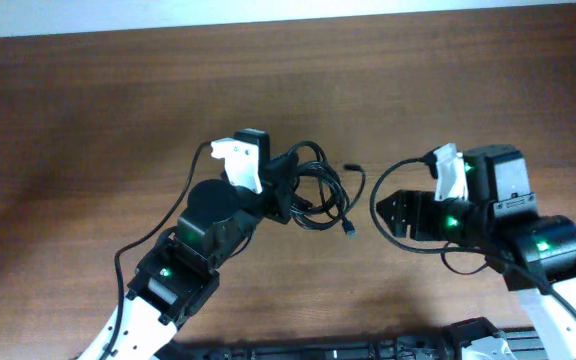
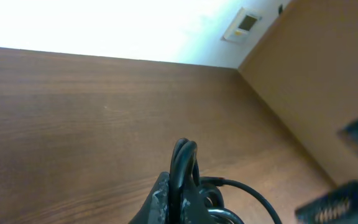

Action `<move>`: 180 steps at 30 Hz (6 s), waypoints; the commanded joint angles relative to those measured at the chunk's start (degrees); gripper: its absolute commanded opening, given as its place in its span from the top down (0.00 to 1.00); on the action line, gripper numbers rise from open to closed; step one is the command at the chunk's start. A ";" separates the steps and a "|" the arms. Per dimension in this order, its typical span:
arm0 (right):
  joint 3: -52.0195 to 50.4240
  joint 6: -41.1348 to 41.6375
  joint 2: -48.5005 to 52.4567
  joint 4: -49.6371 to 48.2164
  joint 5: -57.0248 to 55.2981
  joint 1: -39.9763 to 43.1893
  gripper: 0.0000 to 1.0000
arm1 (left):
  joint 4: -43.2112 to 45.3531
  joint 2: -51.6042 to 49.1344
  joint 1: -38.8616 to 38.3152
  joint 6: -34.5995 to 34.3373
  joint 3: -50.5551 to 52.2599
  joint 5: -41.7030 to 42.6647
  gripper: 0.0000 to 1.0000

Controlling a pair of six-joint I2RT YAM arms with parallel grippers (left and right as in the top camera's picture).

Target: Untangle cables

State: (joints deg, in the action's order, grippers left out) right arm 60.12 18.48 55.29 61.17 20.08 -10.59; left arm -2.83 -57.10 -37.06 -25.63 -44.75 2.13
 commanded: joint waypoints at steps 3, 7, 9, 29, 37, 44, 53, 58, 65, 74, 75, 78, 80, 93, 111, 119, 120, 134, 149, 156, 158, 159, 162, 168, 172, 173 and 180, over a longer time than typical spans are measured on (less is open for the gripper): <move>5.42 -11.54 -1.95 0.26 -4.26 -0.28 0.21 | 0.76 0.98 0.09 2.82 -1.11 5.20 1.00; 6.23 -15.69 -3.19 0.85 -4.02 -0.28 0.19 | 1.03 0.98 0.09 3.50 -1.11 5.62 1.00; 6.23 -17.79 -3.58 1.73 -4.02 -0.28 0.18 | 1.70 0.98 0.09 3.52 -1.11 5.64 1.00; 6.21 -30.27 -3.56 -3.13 19.21 -0.28 0.13 | 15.26 -0.44 -2.23 5.38 -1.11 18.69 1.00; 6.21 -30.25 -3.56 -2.80 19.21 -0.28 0.37 | 20.61 -1.14 -3.45 3.26 -1.11 18.64 1.00; 6.21 -30.01 -3.56 -2.67 19.19 -0.28 0.96 | 22.53 -1.14 -3.45 1.20 -1.11 18.67 1.00; 6.21 -25.22 -3.56 -2.64 16.24 -0.28 0.96 | 22.16 -1.11 -3.39 -4.98 -1.11 10.08 1.00; 6.21 -25.03 -3.56 -1.01 14.78 -0.28 0.96 | 18.16 -1.07 -3.39 -13.66 -1.11 -2.62 1.00; 6.21 -22.21 -3.56 -0.07 10.64 -0.28 0.96 | 18.16 0.15 -3.39 -18.97 -1.11 -9.14 1.00; 6.21 -14.99 -3.56 -0.09 2.34 -0.26 0.96 | 10.10 0.79 -3.39 -25.57 -1.11 -12.66 1.00; 6.21 -13.31 -3.56 -0.09 1.20 -0.26 0.96 | 9.01 0.76 -3.39 -25.57 -1.11 -12.63 1.00; 6.21 -11.54 -3.56 -0.66 0.39 -0.26 0.96 | 4.26 0.79 -3.39 -26.47 -1.11 -12.57 1.00; 6.23 -9.92 -3.56 -1.68 0.22 -0.28 0.96 | 1.36 0.76 -3.39 -29.27 -1.11 -12.70 1.00; 6.23 -12.39 -3.56 -3.43 0.26 -0.28 0.96 | -5.97 0.85 -3.39 -27.45 -1.11 -12.46 0.04; 6.23 -45.94 -3.56 2.21 15.43 -0.28 0.96 | 4.83 0.94 -1.57 -24.35 -1.11 1.51 0.01; 6.21 -46.77 -3.56 2.34 15.30 -0.28 0.96 | 13.07 0.92 0.22 -10.14 -1.11 13.29 0.01; 6.23 -46.77 -3.56 2.19 15.32 -0.28 0.96 | 13.05 0.83 0.22 -8.39 -1.11 15.13 0.01; 6.23 -46.77 -3.56 1.40 15.45 -0.28 0.96 | 9.53 -5.27 0.22 -6.47 -1.11 22.49 0.00; 6.23 -46.51 -3.56 1.79 15.32 -0.28 0.96 | 7.50 -5.40 0.22 -5.57 -1.11 17.68 0.99; 6.21 -44.54 -3.56 3.19 15.30 -0.28 0.96 | 14.29 -5.40 0.22 -14.73 -1.11 6.19 1.00; 6.21 -44.33 -3.56 3.21 15.30 -0.28 0.96 | 15.26 -5.40 0.22 -20.15 -1.11 1.66 1.00; 6.21 -43.60 -3.56 3.19 15.26 -0.28 0.96 | 15.17 -5.40 0.22 -24.06 -1.11 -1.07 1.00; 6.21 -41.51 -3.56 3.13 15.19 -0.28 0.96 | 13.38 -5.40 0.22 -39.50 -1.11 -7.72 1.00; 6.21 -34.32 -3.56 2.38 8.63 -0.28 0.96 | 12.33 -5.40 0.22 -47.08 -1.11 -8.46 1.00; 6.23 -29.94 -3.56 -0.55 6.45 -0.28 0.96 | 8.31 -5.40 0.24 -47.10 -1.11 -8.20 1.00; 6.23 -29.97 -3.56 -0.76 6.69 -0.28 0.96 | 7.48 -5.40 0.39 -47.25 -1.11 -9.01 1.00; 6.23 -29.99 -3.56 -0.02 10.43 -0.28 0.96 | 6.43 -5.22 0.55 -48.52 -1.11 -15.72 0.99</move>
State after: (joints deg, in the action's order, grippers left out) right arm 65.28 -12.21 52.18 60.49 30.04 -11.09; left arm 3.62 -62.48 -37.85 -73.58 -45.12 -4.78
